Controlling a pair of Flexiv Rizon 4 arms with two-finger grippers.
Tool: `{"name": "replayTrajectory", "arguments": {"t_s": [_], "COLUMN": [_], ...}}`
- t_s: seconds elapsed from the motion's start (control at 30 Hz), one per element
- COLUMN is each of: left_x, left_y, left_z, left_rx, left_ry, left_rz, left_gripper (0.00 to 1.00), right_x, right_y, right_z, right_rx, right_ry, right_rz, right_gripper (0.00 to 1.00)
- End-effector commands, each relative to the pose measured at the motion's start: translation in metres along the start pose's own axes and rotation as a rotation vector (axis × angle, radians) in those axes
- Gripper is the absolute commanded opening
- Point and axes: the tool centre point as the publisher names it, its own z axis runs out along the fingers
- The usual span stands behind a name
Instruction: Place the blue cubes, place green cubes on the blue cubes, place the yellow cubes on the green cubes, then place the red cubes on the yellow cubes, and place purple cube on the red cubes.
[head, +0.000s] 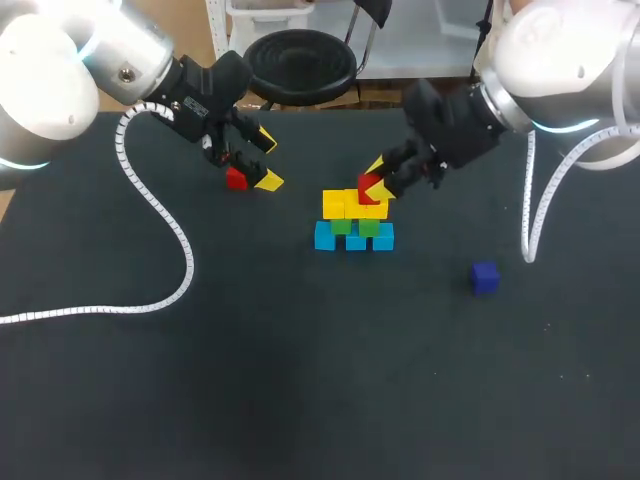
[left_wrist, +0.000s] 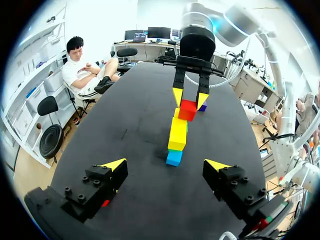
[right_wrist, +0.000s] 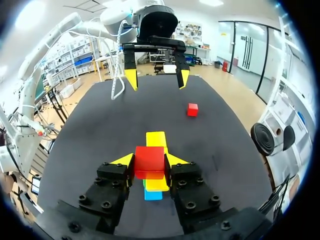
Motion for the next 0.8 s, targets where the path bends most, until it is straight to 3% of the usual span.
{"name": "replayTrajectory", "arguments": {"t_s": [0.03, 0.8], "left_x": [0.0005, 0.0005], "left_y": [-0.0002, -0.0002], "left_z": [-0.0002, -0.0002], "left_rx": [-0.001, -0.001], "left_ry": [-0.001, -0.001], "left_rz": [0.001, 0.001], "left_gripper": [1.0, 1.0], "right_x": [-0.0005, -0.0006], "right_y": [-0.0032, -0.006], "right_z": [0.0009, 0.0031], "right_rx": [-0.005, -0.005], "right_ry": [0.002, 0.011], "right_rz": [0.002, 0.008], "right_gripper": [0.0, 0.0]}}
